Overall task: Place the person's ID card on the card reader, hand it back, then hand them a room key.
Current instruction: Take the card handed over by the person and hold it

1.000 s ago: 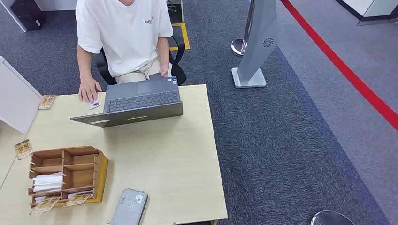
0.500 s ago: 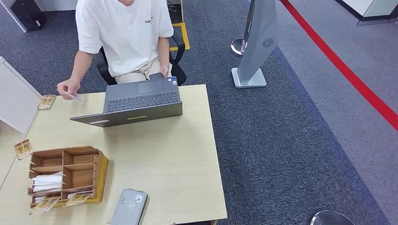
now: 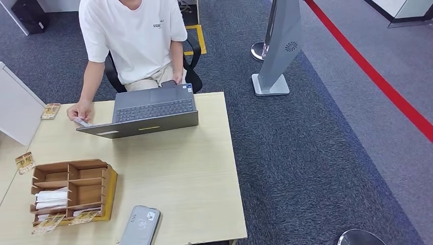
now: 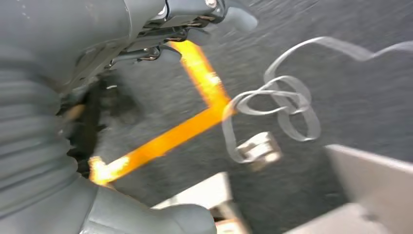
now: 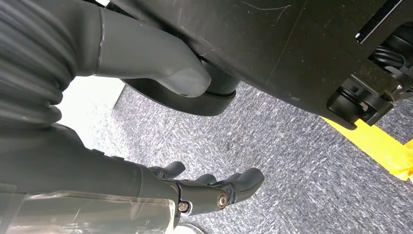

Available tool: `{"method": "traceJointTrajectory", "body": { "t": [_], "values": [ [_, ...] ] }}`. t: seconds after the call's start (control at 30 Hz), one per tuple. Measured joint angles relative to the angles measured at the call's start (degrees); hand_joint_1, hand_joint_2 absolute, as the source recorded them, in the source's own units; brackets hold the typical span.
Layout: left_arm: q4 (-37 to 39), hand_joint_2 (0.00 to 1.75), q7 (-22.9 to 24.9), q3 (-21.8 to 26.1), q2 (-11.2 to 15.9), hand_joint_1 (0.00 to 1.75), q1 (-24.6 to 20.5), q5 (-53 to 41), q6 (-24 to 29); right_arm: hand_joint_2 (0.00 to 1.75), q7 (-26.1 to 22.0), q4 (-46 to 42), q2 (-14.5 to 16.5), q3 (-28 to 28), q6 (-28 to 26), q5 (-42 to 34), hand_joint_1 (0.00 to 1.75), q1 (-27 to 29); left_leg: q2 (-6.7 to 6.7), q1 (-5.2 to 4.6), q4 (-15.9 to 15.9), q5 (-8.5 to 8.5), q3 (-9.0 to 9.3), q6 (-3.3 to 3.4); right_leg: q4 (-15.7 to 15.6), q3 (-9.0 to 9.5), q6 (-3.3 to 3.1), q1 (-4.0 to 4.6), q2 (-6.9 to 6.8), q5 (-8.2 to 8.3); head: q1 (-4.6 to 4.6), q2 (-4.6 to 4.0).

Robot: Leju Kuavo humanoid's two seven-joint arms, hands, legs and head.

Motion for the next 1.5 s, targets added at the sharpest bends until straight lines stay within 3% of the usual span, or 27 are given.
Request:
{"method": "traceJointTrajectory", "body": {
  "t": [0.13,0.27,0.43,0.6,0.87,1.0,1.17,1.3,1.4,1.5],
  "values": [
    [-6.2,1.75,-2.2,0.0,-0.2,0.00,1.8,3.2,-0.3,1.75,-0.1,0.0,0.0,0.0,0.0,0.1,0.00,0.0,0.00,0.00,0.0,0.00,0.00,0.00,0.0,0.00,-0.02,0.00,0.00,-0.02,-0.03,0.00],
    [-11.4,1.75,-7.2,-3.6,-0.5,0.00,4.5,10.8,0.2,1.75,-0.4,0.1,0.0,0.0,0.0,0.2,0.00,0.0,0.01,0.02,0.0,-0.03,-0.01,-0.04,0.0,0.01,-0.06,0.02,0.02,-0.05,0.02,0.00],
    [-23.9,1.75,-9.2,-14.4,-0.7,0.00,11.6,19.2,5.1,1.75,-0.8,0.4,0.0,0.0,-0.1,0.3,0.00,0.0,0.11,0.03,0.0,-0.06,0.04,-0.06,0.0,0.01,-0.07,0.04,0.09,-0.08,-0.01,0.00],
    [-46.3,1.75,-7.4,-27.3,-1.2,0.00,21.1,20.9,13.4,1.75,-1.0,0.6,-0.1,0.0,-0.1,0.6,0.00,0.0,0.18,0.10,0.0,-0.18,0.10,-0.09,0.0,0.06,-0.12,0.10,0.12,-0.12,0.08,0.00],
    [-53.1,1.75,-6.5,-29.3,-1.1,0.00,22.1,20.2,13.6,1.75,-1.0,0.6,-0.1,0.0,0.0,0.9,0.00,-0.1,0.08,0.13,0.0,-0.17,0.11,-0.08,0.0,0.11,-0.15,0.12,-0.02,-0.14,0.08,0.00],
    [-72.7,1.75,-6.3,-31.9,-1.3,0.00,24.1,17.0,11.6,1.75,-1.0,0.6,-0.2,0.0,0.1,1.8,0.00,-0.1,0.15,0.14,0.0,-0.18,0.20,-0.12,0.0,0.13,-0.20,0.14,0.05,-0.12,0.01,0.00],
    [-83.1,1.75,-11.0,-32.8,-1.2,0.00,19.6,7.5,11.7,1.75,-1.2,0.6,-0.2,0.3,0.5,3.3,0.00,-0.2,0.11,0.13,0.0,-0.17,0.24,-0.12,0.0,0.17,-0.19,0.13,0.03,-0.11,0.03,0.00],
    [-87.1,1.75,-11.8,-37.0,1.7,0.00,11.7,-6.9,19.4,1.75,-1.3,0.6,-0.2,0.6,1.2,4.0,0.00,-0.3,0.07,0.13,0.0,-0.09,0.32,-0.10,0.0,0.20,-0.19,0.12,0.00,-0.08,0.10,0.00],
    [-85.5,1.75,-8.3,-42.6,6.8,0.00,3.6,-20.4,27.4,1.75,-1.0,0.6,-0.2,0.6,1.7,4.2,0.00,-0.4,-0.05,0.14,0.0,-0.01,0.40,-0.16,0.0,0.21,-0.20,0.13,-0.08,-0.06,0.07,0.00],
    [-78.4,1.75,0.4,-48.4,12.3,0.00,-6.9,-37.7,31.6,1.75,-0.4,0.6,-0.2,0.6,2.2,4.3,0.00,-0.6,-0.19,0.14,0.0,0.15,0.42,-0.21,0.0,0.27,-0.28,0.13,-0.20,0.01,0.04,0.00]
  ]
}}
